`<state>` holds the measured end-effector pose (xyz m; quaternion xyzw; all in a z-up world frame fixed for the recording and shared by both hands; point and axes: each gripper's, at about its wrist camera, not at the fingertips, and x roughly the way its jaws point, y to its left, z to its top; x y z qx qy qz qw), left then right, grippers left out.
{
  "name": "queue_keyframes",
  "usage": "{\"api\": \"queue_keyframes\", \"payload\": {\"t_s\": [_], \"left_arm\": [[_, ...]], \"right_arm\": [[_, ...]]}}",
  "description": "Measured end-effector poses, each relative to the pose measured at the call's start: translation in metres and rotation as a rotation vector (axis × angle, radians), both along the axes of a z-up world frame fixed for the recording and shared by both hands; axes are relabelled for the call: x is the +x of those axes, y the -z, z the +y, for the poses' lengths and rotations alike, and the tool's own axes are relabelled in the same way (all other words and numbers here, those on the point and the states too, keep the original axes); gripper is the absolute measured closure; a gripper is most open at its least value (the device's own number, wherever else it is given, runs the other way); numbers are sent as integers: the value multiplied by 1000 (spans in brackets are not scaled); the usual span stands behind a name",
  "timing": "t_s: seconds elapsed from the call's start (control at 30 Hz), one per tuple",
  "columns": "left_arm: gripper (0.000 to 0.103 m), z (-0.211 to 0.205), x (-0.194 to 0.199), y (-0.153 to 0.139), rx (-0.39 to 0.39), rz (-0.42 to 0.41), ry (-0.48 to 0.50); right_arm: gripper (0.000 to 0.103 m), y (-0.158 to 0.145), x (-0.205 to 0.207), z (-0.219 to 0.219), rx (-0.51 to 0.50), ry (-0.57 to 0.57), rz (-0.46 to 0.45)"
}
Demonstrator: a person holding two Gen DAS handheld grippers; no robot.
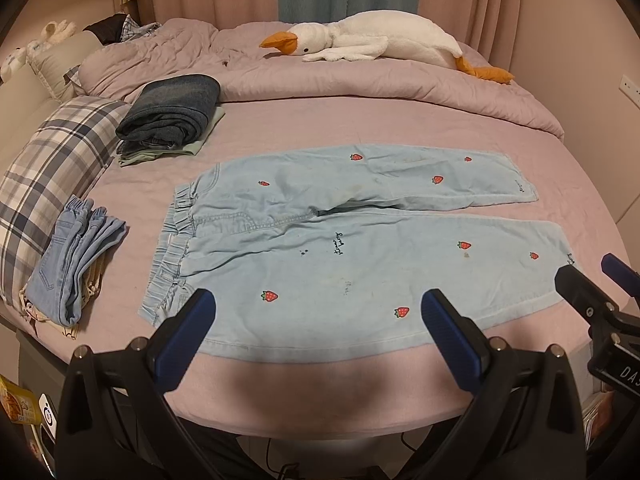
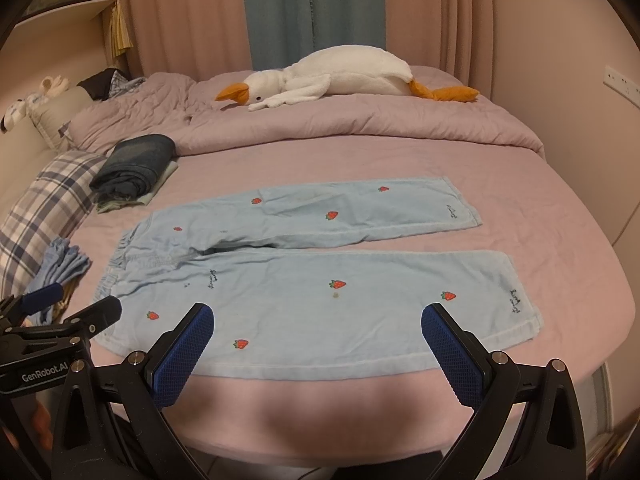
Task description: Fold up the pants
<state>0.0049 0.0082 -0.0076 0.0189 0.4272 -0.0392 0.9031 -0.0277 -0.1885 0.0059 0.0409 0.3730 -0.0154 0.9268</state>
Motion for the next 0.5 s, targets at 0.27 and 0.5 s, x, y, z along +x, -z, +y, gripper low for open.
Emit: {"api": "queue_keyframes", "payload": {"t_s": [0.27,0.5], "left_arm": [[0,0,0,0,0,0,0],[0,0,0,1,0,2,0]], "right_arm": [[0,0,0,0,1,0,0],[0,0,0,-1,2,0,0]]}}
